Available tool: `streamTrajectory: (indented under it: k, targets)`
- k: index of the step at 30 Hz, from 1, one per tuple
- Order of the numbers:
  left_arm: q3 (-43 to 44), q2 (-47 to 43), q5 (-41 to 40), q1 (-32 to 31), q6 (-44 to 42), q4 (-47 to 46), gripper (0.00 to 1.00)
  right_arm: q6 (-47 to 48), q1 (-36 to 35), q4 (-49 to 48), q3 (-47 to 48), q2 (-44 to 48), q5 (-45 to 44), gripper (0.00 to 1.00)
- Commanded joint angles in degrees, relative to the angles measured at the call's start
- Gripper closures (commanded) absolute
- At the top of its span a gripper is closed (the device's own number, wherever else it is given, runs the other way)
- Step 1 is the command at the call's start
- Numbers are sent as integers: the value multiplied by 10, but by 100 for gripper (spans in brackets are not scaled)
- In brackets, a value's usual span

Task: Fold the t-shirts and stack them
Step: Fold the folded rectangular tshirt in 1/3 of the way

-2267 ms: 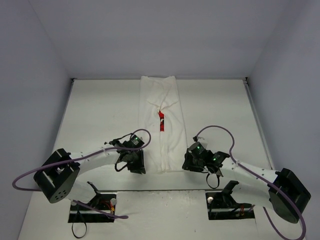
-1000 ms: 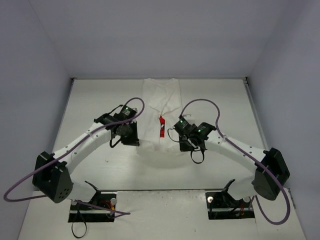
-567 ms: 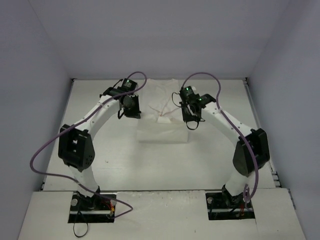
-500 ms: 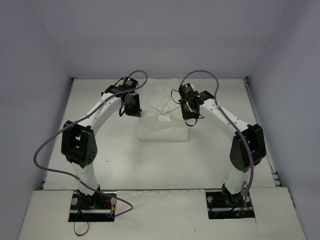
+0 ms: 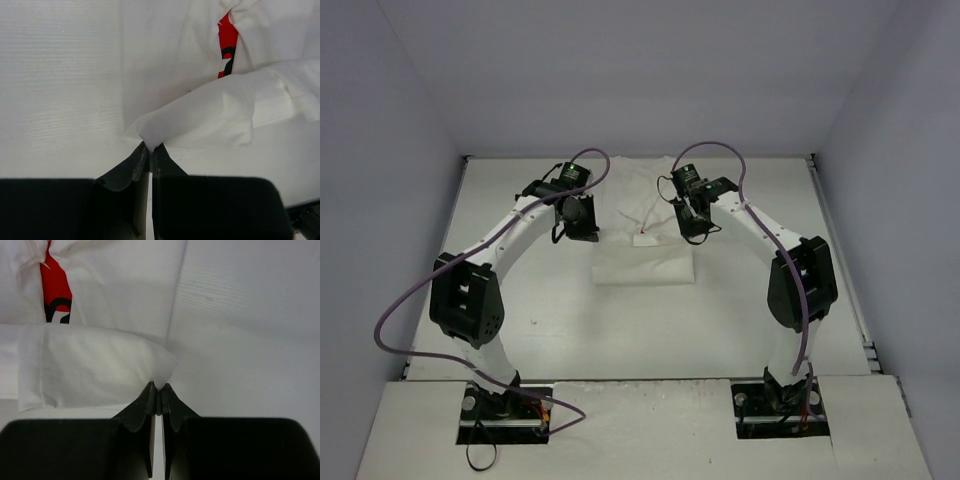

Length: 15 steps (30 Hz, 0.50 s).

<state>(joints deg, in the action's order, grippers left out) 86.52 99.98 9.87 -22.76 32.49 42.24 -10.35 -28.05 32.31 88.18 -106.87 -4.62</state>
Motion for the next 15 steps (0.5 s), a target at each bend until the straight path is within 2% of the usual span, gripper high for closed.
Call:
streamTrajectory:
  k: [1,15]
  targets:
    - [21,-2,-10,5,2,-33,100,17,9,-6,17,20,1,100]
    - [88,113,-14,14,1,-45,100,41,26,-17,84,-86,31,100]
